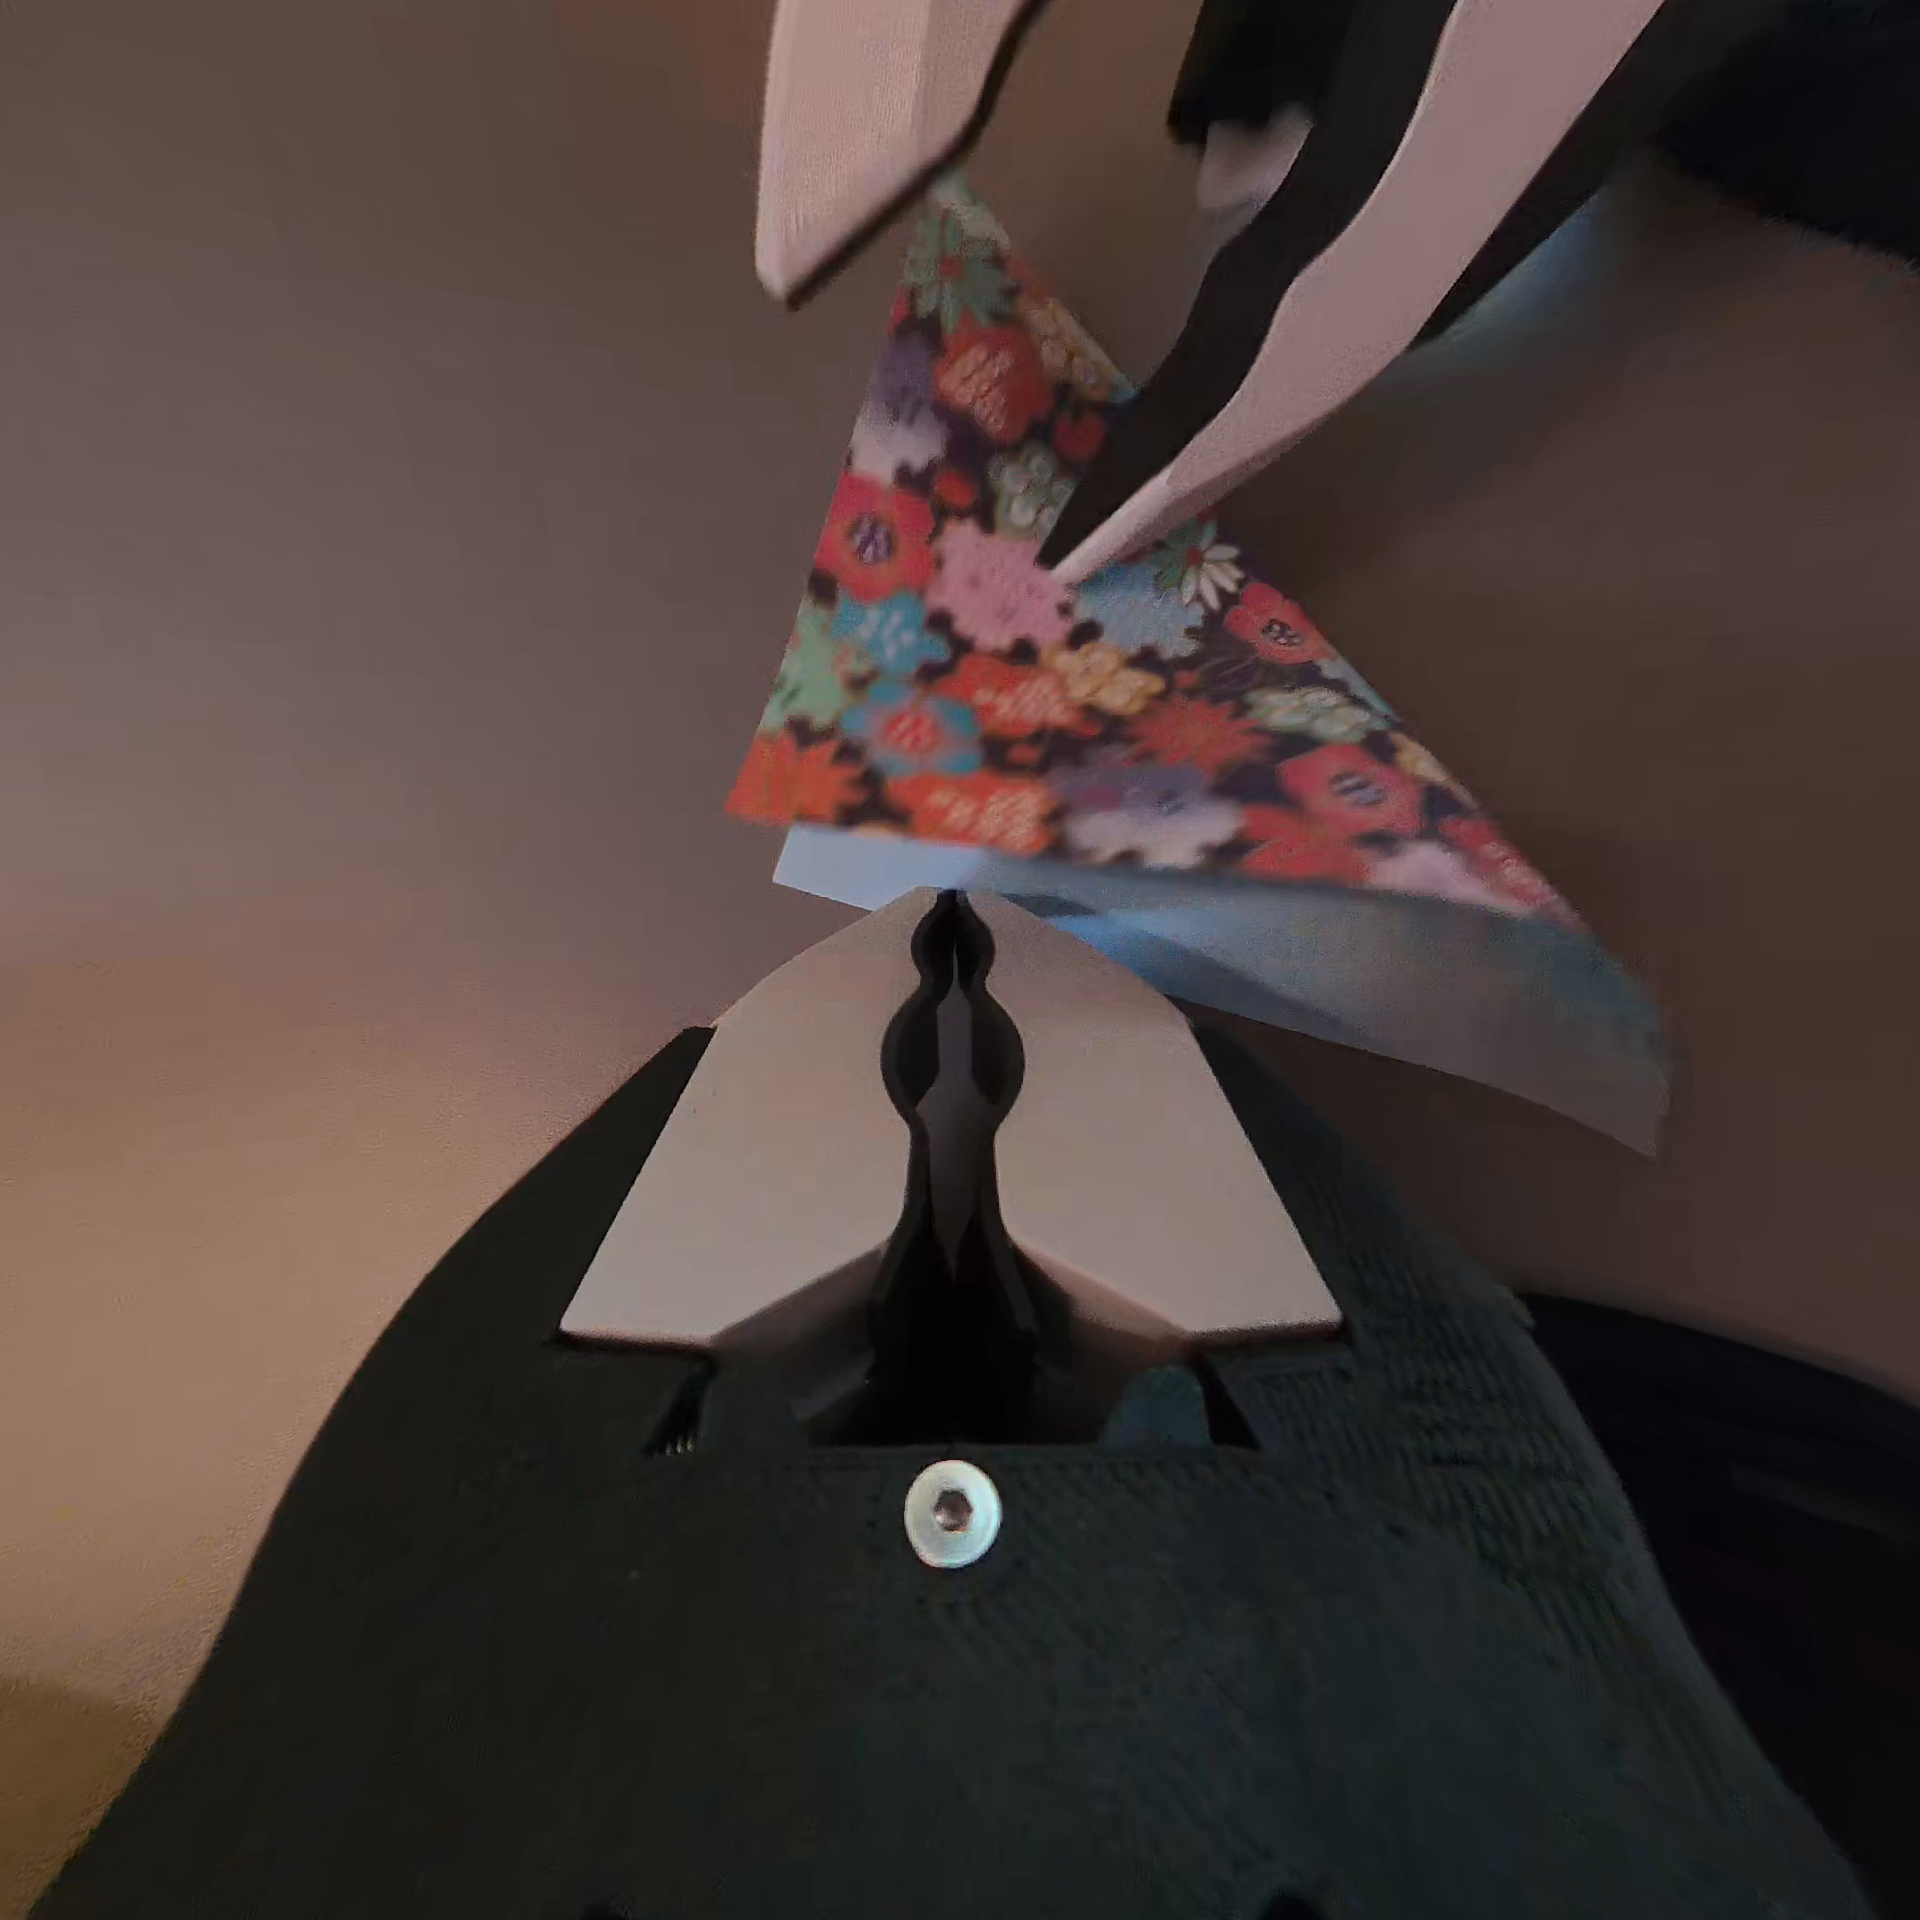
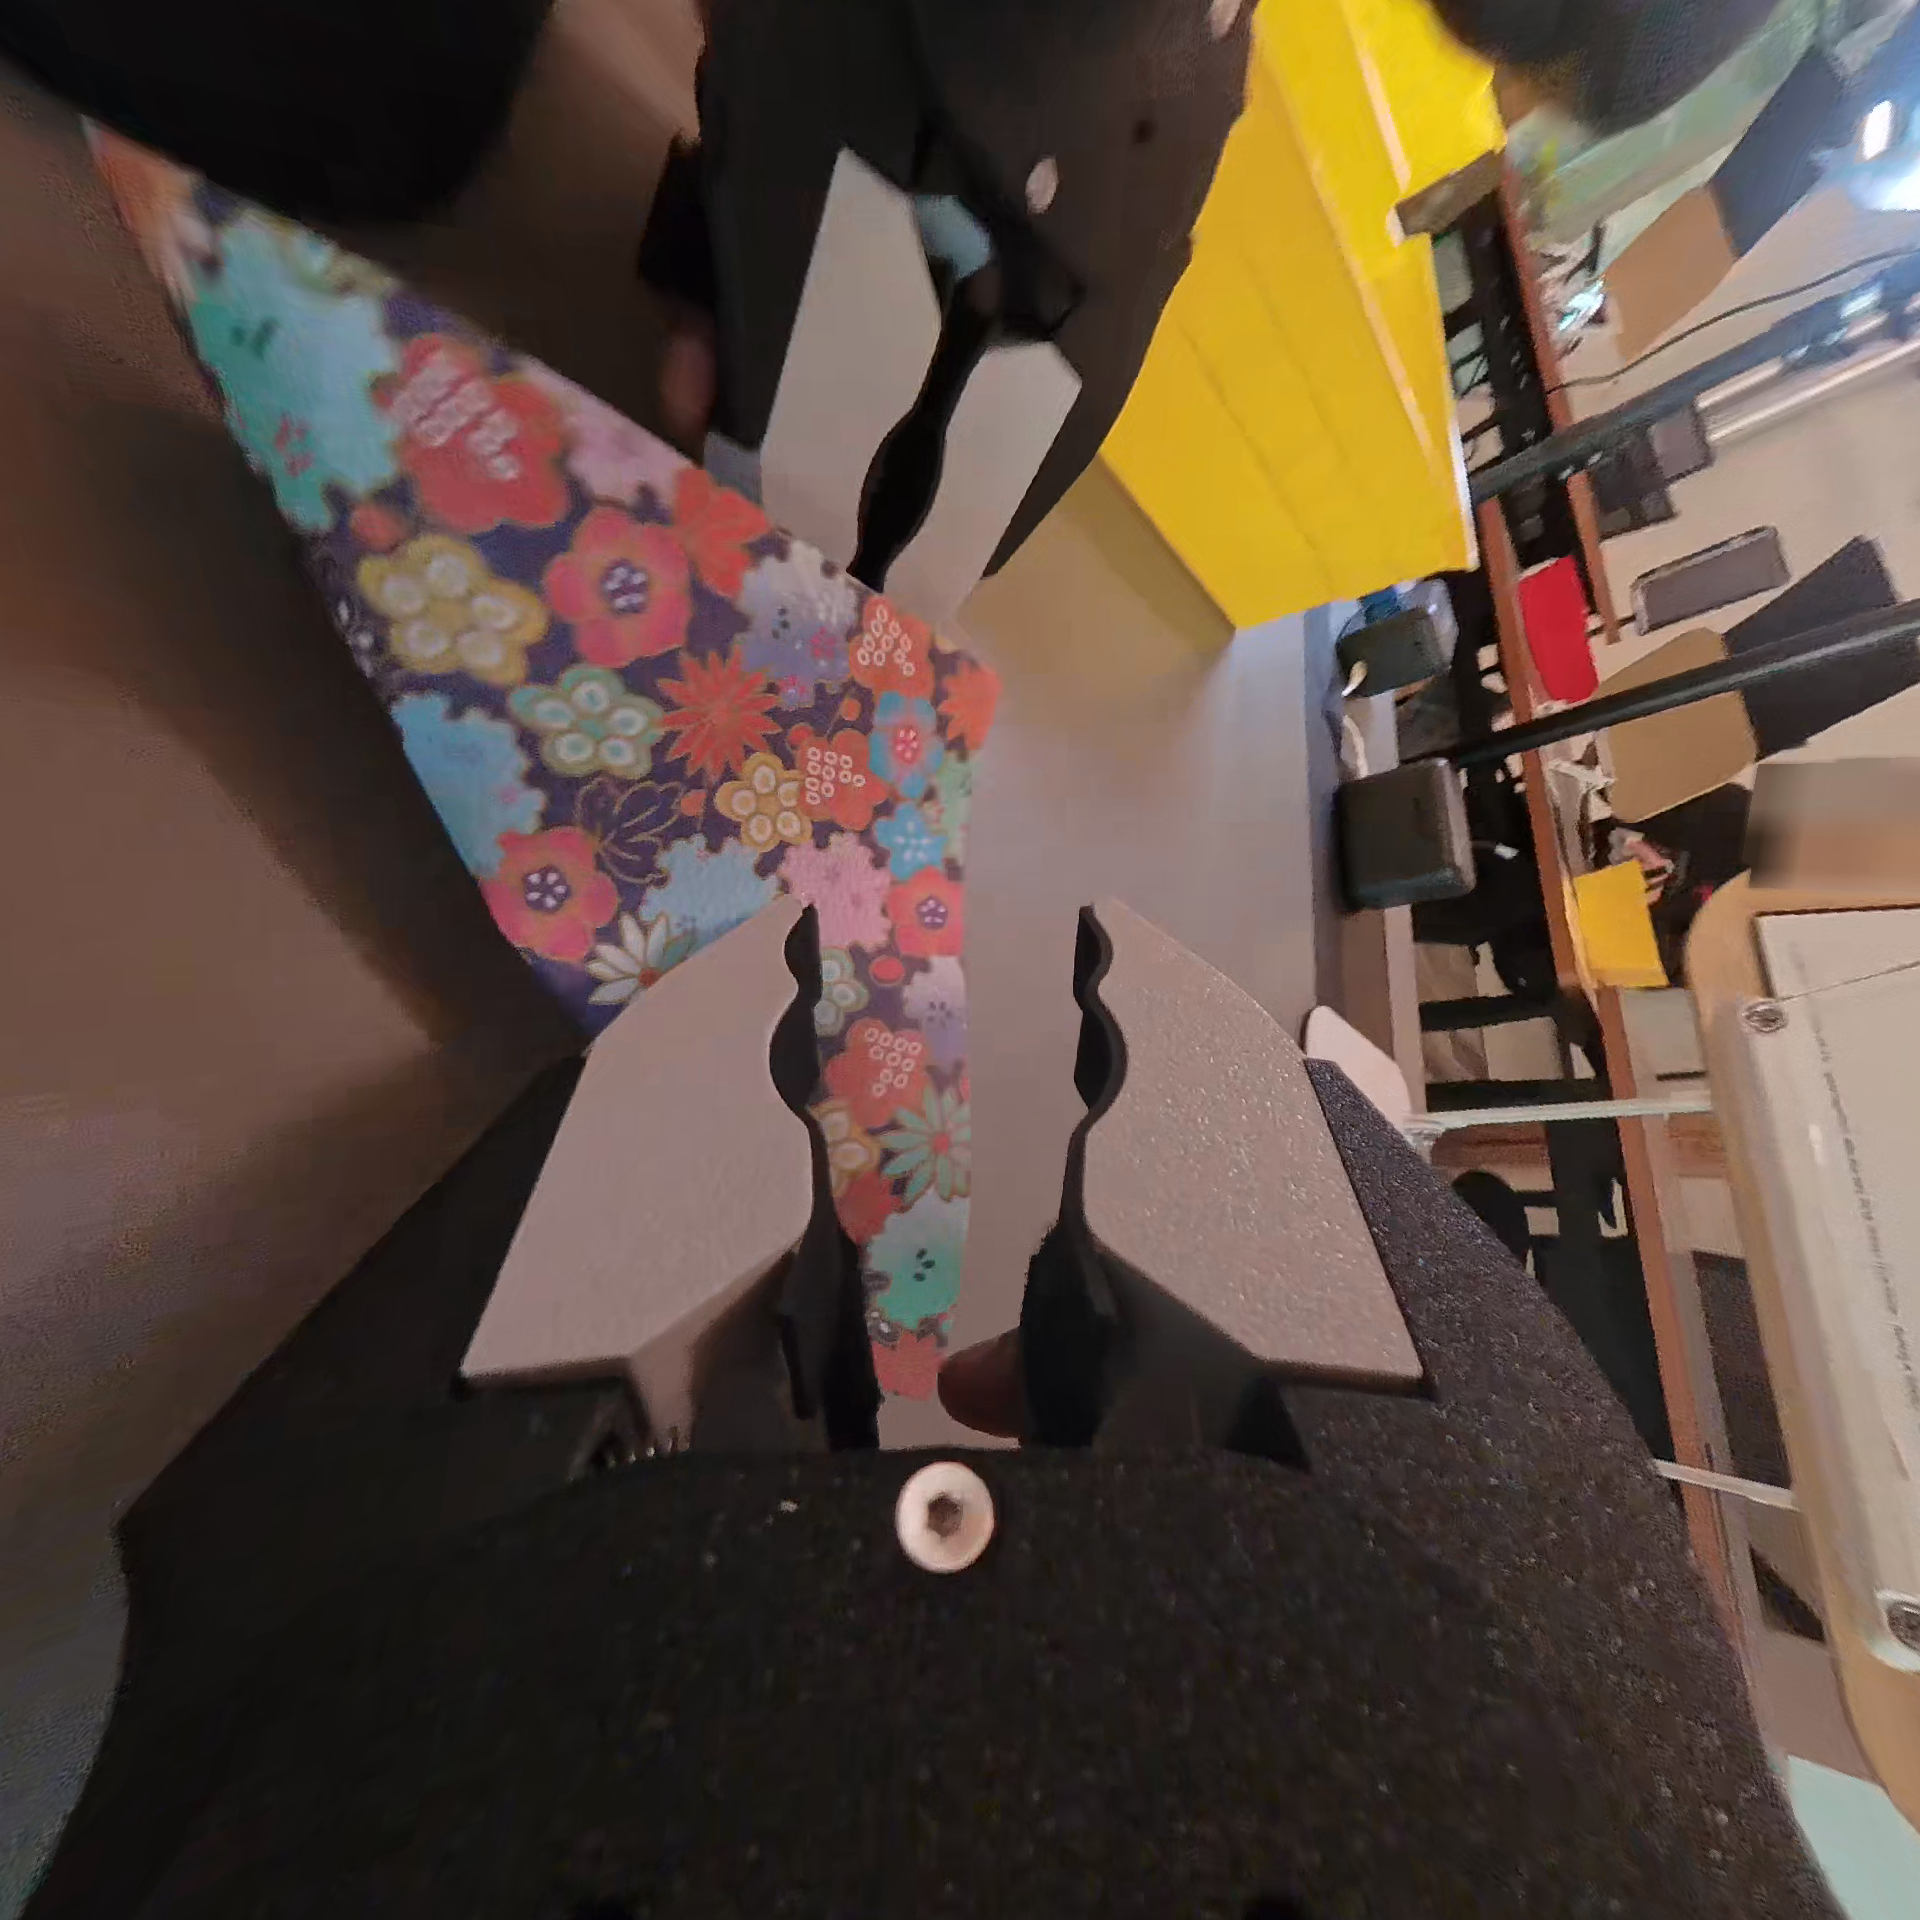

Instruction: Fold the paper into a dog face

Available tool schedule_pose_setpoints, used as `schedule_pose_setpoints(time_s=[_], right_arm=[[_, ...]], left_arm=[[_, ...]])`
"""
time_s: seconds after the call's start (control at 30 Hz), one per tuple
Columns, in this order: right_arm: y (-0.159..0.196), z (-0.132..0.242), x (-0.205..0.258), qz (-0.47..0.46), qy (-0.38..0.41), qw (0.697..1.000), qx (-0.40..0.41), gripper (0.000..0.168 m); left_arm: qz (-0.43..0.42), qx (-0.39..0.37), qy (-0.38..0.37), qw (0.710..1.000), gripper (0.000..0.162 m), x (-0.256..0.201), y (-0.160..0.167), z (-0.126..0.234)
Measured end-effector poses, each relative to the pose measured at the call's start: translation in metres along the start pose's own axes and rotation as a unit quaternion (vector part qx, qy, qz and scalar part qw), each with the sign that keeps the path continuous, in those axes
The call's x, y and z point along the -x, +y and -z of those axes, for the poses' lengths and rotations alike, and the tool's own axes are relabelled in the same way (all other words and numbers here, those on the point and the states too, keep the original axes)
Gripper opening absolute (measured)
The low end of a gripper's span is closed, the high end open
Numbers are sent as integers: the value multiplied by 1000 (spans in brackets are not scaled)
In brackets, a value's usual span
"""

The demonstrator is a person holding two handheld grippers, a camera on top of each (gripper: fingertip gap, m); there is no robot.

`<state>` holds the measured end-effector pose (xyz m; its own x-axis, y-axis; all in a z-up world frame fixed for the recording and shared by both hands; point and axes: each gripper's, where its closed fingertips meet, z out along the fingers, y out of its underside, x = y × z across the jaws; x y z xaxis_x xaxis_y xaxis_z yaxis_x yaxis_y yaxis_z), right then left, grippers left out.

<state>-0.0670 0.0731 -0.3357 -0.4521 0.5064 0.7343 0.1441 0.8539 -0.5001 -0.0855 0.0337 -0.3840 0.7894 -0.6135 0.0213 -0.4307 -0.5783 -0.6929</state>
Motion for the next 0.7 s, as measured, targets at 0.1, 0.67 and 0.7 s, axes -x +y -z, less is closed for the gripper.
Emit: schedule_pose_setpoints(time_s=[0.1,0.67,0.7], right_arm=[[3,-10,10,-10,-28,999,13,47],[-2,3,26,64,-9,997,43,37],[-2,5,27,65,-8,997,42,36]], left_arm=[[7,-8,-6,1000,0,6,2,2],[-11,-34,-37,999,0,0,-25,7],[-7,-34,-30,999,0,-2,-23,2]])
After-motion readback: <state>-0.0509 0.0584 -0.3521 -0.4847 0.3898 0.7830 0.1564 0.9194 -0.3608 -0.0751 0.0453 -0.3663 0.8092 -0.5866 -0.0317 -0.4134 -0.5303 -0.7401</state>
